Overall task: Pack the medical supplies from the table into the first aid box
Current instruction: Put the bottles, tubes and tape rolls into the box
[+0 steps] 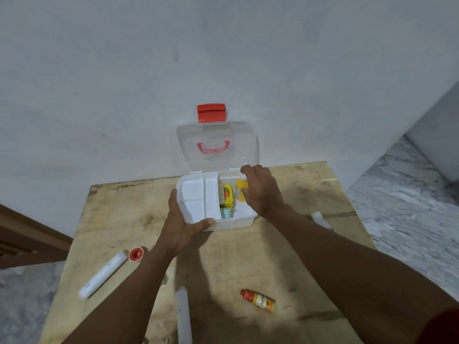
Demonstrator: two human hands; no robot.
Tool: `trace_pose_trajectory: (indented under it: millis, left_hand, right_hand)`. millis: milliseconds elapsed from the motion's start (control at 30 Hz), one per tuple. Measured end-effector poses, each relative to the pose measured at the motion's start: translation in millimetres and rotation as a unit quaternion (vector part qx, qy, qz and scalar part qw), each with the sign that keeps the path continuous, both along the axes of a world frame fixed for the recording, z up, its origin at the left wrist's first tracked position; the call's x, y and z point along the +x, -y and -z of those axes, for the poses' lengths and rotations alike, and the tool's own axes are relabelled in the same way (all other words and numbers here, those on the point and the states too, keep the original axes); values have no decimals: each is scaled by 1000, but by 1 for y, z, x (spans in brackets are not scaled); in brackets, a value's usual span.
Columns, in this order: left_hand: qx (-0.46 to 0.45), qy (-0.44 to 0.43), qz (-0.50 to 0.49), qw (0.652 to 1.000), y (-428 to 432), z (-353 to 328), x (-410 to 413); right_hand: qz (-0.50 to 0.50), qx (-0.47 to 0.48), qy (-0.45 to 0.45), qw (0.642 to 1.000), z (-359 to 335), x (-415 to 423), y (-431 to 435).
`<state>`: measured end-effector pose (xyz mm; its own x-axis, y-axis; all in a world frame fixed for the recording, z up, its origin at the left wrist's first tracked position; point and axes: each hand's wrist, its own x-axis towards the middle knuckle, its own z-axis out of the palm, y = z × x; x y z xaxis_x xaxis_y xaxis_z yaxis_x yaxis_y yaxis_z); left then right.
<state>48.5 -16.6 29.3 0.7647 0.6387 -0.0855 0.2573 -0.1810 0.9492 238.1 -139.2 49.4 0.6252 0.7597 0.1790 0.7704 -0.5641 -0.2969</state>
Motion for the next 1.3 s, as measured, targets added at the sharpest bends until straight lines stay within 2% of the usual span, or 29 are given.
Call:
trace_pose_trajectory:
  millis: [167,400,600,800,1300]
  left_hand:
    - [17,7,10,1000,-3,3,-1]
    - [9,-14,7,1000,-9,9,0]
    - [-13,-16,-6,1000,-14,14,2]
    - [-37,-24,-3,999,-14,11,3]
    - [-35,-25,-12,999,-7,4,4]
  right_hand:
    - [13,17,-15,1000,-4,-1,11]
    - [85,-2,-22,996,-16,-14,52]
    - [189,-145,-74,968,-19,-31,104]
    - [238,-210,-105,942,-14,-25,139]
    - [143,-265,-177,937,-4,38,158]
